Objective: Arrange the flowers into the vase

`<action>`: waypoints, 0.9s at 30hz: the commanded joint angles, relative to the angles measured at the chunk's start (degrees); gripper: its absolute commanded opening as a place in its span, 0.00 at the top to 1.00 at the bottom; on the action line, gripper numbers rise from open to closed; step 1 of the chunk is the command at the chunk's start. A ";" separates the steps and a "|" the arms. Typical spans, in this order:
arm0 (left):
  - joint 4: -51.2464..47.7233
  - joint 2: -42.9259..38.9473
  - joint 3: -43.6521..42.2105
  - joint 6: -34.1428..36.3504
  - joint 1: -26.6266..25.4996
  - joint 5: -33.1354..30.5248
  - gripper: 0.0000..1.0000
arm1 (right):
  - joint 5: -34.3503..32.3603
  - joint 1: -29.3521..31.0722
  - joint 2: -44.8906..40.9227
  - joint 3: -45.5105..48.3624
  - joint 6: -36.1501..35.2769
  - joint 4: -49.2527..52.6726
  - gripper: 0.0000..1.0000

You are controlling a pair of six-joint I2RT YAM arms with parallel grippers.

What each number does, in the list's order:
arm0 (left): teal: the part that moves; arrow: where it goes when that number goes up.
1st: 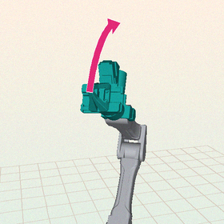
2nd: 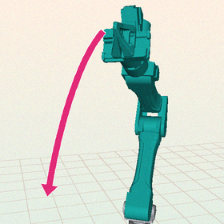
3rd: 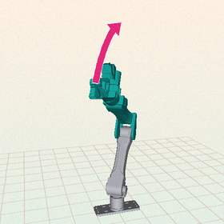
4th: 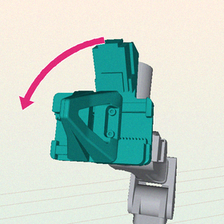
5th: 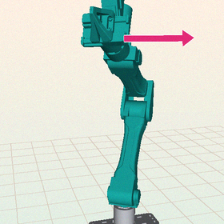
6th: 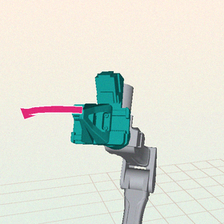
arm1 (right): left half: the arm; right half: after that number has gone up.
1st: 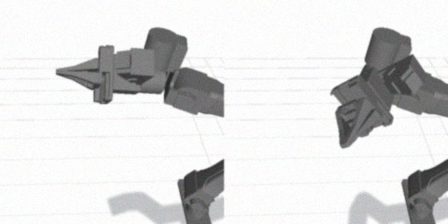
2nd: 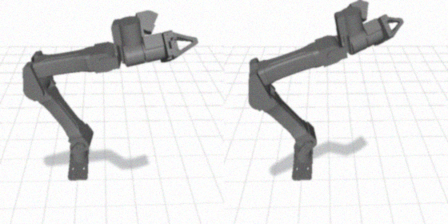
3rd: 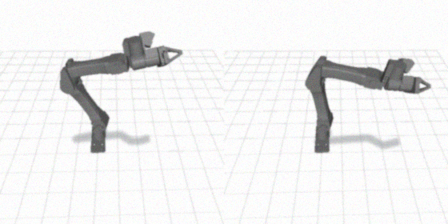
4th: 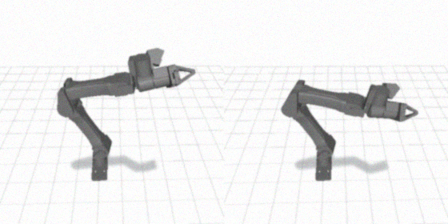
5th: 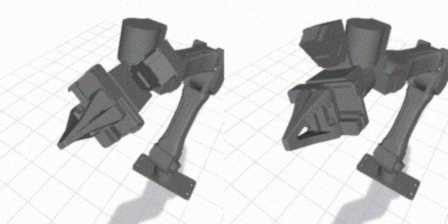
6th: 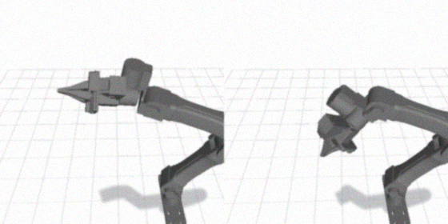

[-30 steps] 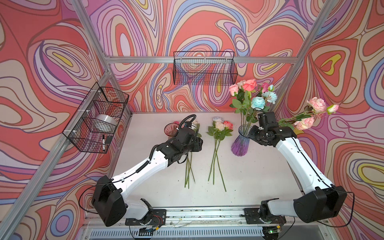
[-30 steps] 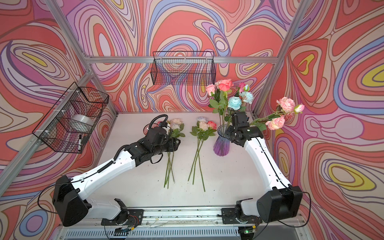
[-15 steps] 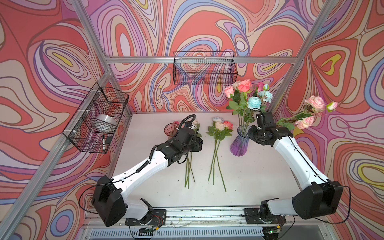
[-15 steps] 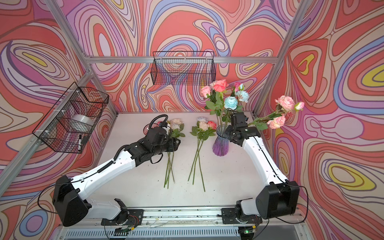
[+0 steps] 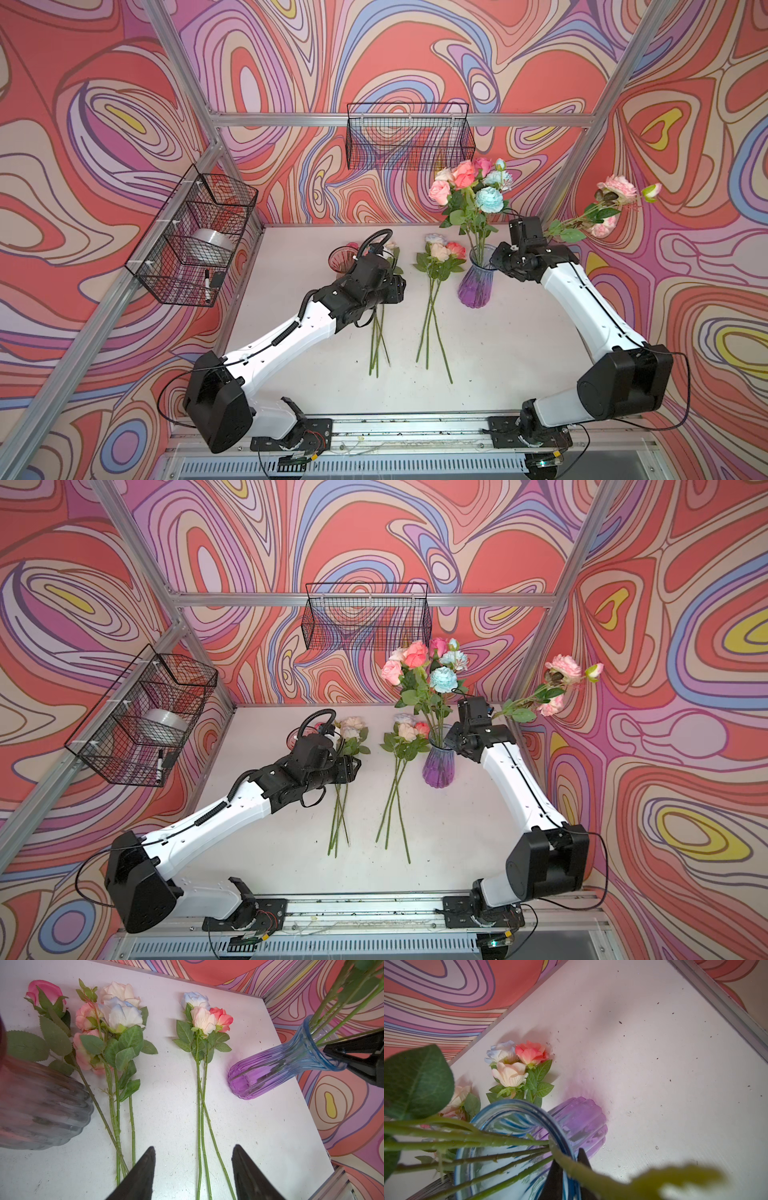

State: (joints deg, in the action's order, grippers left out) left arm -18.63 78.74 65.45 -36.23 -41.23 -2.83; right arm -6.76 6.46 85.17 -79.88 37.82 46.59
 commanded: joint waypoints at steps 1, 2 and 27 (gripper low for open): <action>-0.09 -0.17 0.23 0.25 0.19 -0.25 0.40 | -1.95 -2.08 1.53 -0.20 -2.06 0.26 1.00; -0.04 -0.17 0.20 0.28 0.19 -0.25 0.40 | -1.61 -3.01 1.82 -0.21 -2.15 -0.35 1.00; -0.47 -0.41 0.58 1.12 0.36 -1.08 0.39 | 2.68 -10.85 23.58 -22.63 -6.29 -2.49 0.86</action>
State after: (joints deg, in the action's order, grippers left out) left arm -18.63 78.74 65.45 -35.77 -41.19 -3.05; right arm -2.94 -4.16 107.59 -102.52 33.36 41.67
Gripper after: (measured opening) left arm 0.605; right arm 0.125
